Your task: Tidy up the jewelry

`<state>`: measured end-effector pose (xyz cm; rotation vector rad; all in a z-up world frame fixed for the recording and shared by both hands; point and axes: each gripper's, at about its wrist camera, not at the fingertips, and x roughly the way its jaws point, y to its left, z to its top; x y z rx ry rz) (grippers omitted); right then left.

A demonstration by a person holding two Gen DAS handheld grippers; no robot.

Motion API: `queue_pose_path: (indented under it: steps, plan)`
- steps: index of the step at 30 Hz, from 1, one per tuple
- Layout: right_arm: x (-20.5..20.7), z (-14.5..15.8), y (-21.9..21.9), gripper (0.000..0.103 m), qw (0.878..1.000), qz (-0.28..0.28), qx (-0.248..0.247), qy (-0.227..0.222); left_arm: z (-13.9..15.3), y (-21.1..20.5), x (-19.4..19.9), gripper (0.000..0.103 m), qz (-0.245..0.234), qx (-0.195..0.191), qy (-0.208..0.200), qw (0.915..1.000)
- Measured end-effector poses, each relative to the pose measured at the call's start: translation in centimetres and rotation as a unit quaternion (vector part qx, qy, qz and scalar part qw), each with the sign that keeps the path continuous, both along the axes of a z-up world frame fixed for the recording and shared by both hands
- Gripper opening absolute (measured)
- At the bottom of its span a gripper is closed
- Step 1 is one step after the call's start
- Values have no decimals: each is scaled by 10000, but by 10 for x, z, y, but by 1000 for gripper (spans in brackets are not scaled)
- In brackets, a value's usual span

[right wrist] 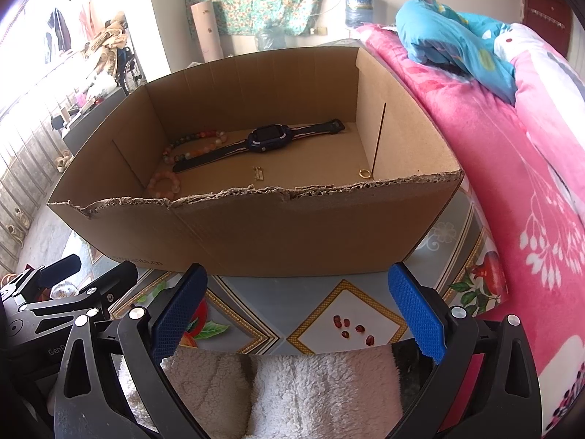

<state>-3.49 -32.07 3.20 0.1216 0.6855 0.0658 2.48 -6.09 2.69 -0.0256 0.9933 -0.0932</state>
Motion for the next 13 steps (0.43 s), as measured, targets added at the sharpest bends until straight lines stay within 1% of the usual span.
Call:
queue_pose_path:
  steps: [13]
  plan:
    - [0, 0, 0, 95, 10000, 1, -2, 0, 1, 1, 0, 97, 9, 38, -26, 10000]
